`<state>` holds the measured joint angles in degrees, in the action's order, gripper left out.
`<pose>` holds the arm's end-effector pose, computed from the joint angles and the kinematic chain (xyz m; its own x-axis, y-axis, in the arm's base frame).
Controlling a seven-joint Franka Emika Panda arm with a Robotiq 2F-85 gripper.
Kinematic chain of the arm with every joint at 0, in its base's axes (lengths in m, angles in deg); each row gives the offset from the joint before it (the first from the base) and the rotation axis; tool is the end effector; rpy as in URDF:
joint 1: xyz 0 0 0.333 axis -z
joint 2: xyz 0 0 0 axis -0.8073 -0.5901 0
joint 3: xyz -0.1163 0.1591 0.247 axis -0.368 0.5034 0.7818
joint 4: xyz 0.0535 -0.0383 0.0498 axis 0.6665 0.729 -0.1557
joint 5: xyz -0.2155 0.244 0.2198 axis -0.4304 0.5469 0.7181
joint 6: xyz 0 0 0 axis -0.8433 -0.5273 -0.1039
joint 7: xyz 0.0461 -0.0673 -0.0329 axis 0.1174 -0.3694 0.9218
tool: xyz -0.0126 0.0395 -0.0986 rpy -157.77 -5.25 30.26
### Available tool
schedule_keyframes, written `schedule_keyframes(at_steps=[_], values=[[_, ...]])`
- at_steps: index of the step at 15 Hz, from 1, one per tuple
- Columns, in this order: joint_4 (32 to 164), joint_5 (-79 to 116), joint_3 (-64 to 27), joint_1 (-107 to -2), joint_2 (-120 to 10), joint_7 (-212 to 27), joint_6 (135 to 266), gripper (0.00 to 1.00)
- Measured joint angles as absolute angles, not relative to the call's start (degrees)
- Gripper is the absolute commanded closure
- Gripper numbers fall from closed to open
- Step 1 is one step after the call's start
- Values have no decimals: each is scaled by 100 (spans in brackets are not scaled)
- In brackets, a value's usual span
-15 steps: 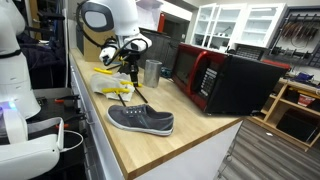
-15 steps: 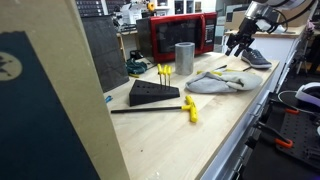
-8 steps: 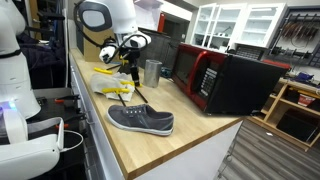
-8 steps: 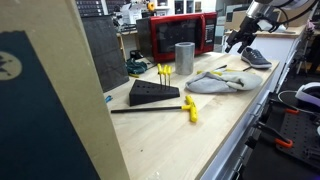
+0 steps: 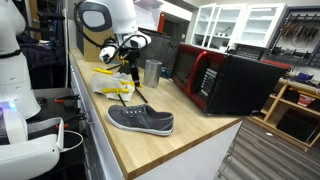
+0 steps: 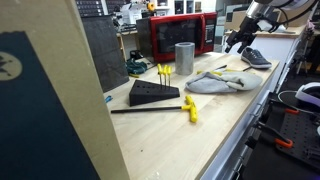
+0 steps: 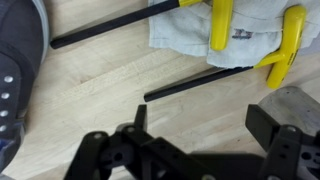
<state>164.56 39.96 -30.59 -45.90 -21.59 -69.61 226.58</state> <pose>0.3652 -0.1741 0.3280 0.8627 -0.3831 0.3300 -0.3436 -0.9230 -0.1732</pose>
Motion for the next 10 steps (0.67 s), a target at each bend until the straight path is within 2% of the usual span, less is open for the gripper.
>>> schedule_keyframes(at_steps=[10], values=[[16401,4484,-3136,-5085,-2405,-6831,22039,0]])
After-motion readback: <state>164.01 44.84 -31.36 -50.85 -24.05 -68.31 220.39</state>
